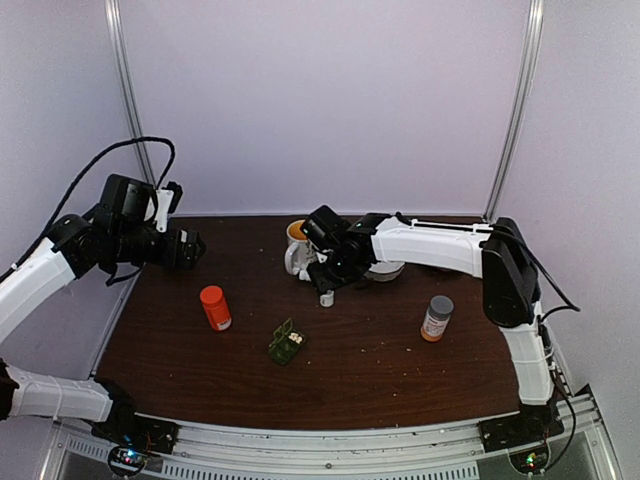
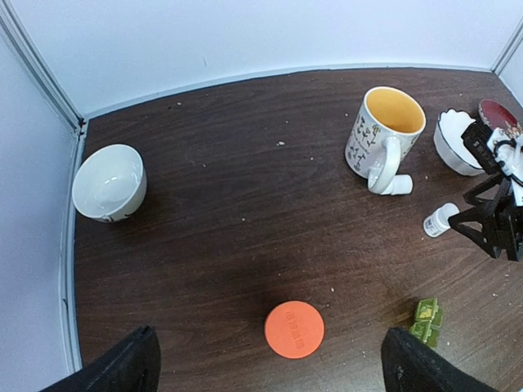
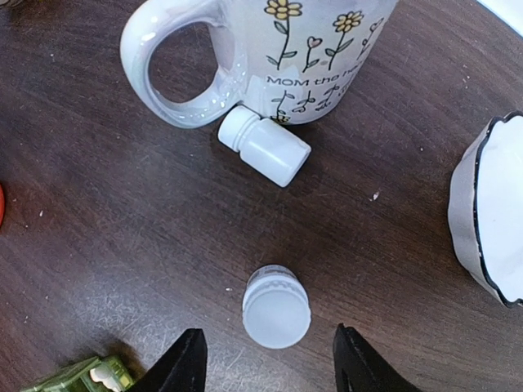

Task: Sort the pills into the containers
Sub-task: Place the pill bottle at the center of the board.

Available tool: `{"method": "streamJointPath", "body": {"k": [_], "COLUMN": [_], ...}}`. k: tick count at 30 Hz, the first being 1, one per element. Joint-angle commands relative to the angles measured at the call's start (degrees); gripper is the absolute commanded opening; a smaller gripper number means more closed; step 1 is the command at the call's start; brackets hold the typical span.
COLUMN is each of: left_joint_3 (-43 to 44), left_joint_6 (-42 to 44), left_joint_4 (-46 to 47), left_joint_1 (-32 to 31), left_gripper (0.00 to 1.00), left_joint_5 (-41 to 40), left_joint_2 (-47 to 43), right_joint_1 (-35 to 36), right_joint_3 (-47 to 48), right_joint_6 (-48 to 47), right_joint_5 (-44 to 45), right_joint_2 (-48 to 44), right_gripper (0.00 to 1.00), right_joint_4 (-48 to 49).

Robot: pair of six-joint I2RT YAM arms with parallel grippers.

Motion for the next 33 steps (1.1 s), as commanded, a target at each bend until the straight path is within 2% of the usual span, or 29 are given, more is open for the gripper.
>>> {"method": "streamJointPath", "body": {"k": [1,8,16,23,27,33], "left_joint_3": [-2.37,1.66,4.21,4.04,4.22,4.22], "left_joint_6": [0.81,4.05,3.03,3.16,3.62,2.31], "left_joint_4": [5.5,4.11,3.76,3.76,4.24,4.63], "left_joint_1": [-0.21,-0.21,-0.21,-0.21,-0.21,-0.21], "left_gripper": [0.98,0.98,0.97,0.98,0.97,0.97], "left_joint_5": [1.88,1.99,3.82,4.97,7.9,9.34], "left_joint_2": [-1.73,1.65,4.13,3.94,4.45,6.68], "right_joint_1": [-0.34,-0.59,-0.86,-0.87,-0.64,0.5], "right_joint_3": [3.83,4.97,5.1,4.3,0.62,-11.7], "right_joint_6": [0.89,1.79,0.47,-0.45,-1.32,-2.35], "right_joint_5": [0.03,0.18,1.17,1.5,1.45,1.84], "right_joint_2": [2.79,5.63,5.53,3.49,0.29,-8.24], "right_gripper": [0.51,0.5,0.34,0.32,0.32,0.31], "right_joint_4": [-2.65,-3.21,-3.33,-3.4,-2.39,2.12]}}
